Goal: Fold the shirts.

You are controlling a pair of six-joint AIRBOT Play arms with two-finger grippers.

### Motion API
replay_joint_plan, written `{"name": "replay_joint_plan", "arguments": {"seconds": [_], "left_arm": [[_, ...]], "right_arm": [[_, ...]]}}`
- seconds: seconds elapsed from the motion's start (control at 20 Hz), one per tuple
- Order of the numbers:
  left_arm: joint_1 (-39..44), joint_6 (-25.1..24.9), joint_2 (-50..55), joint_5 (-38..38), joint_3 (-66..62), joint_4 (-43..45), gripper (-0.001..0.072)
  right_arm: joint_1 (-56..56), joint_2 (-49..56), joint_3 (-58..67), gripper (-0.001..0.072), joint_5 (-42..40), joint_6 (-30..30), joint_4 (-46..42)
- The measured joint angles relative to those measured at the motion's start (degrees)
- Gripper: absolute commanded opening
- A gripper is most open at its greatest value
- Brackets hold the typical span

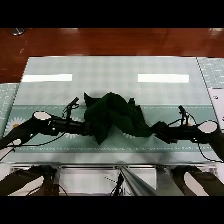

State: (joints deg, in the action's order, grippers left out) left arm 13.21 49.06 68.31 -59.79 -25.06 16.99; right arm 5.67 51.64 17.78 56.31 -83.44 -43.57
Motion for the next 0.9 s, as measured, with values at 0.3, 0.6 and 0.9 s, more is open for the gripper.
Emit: {"name": "replay_joint_plan", "arguments": {"seconds": [0.3,0.6,0.9], "left_arm": [[-0.39,-0.37,0.04,-0.72,-0.9,-0.33,0.0018],[-7.04,0.48,-2.82,-6.47,-15.28,-0.2,0.0017],[-19.61,6.67,-8.2,-7.43,-48.09,1.7,0.0017]], "right_arm": [[-9.53,8.87,4.96,0.0025,-5.88,6.62,10.29],[-10.14,10.62,30.14,0.0025,2.75,4.7,2.6],[-8.24,10.67,74.55,0.0025,13.2,-2.1,-13.51]]}}
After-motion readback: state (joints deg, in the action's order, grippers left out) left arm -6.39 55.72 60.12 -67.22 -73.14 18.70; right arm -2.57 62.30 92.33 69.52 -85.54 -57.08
